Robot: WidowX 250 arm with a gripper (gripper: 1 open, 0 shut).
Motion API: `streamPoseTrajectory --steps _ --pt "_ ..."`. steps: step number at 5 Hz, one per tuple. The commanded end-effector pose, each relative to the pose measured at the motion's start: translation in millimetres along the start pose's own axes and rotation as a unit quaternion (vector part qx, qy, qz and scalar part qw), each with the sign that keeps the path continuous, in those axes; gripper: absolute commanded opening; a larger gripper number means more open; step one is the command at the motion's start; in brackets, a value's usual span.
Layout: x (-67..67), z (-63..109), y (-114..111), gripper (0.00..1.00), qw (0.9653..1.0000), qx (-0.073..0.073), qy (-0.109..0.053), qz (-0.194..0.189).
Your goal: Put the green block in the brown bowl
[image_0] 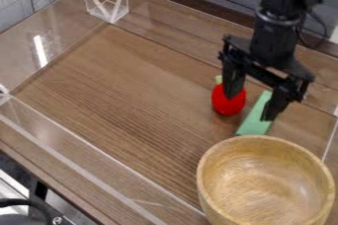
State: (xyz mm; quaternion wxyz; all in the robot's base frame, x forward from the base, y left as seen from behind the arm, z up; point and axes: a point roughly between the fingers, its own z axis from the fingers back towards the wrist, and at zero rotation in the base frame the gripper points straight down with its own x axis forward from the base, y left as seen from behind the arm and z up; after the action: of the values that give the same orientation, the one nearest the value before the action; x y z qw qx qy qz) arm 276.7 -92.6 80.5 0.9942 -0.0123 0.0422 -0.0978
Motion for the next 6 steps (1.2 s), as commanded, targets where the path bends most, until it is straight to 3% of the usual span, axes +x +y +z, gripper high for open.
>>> streamPoseTrajectory --steps 1,2,4,5,6 --pt "6.5 1.2 -7.0 1.00 0.9995 -0.004 -0.028 0.011" --pt "10.6 -6.8 -9.3 1.00 0.9990 -0.005 -0.037 0.027" --pt "33.4 -24.3 -16.5 1.00 0.9984 -0.007 -0.047 0.031" --pt "36.5 -39.2 -24.5 1.00 0.9989 -0.005 -0.046 0.002" --pt "38.4 -51.4 -31.3 0.00 0.9986 -0.004 -0.045 -0.026"
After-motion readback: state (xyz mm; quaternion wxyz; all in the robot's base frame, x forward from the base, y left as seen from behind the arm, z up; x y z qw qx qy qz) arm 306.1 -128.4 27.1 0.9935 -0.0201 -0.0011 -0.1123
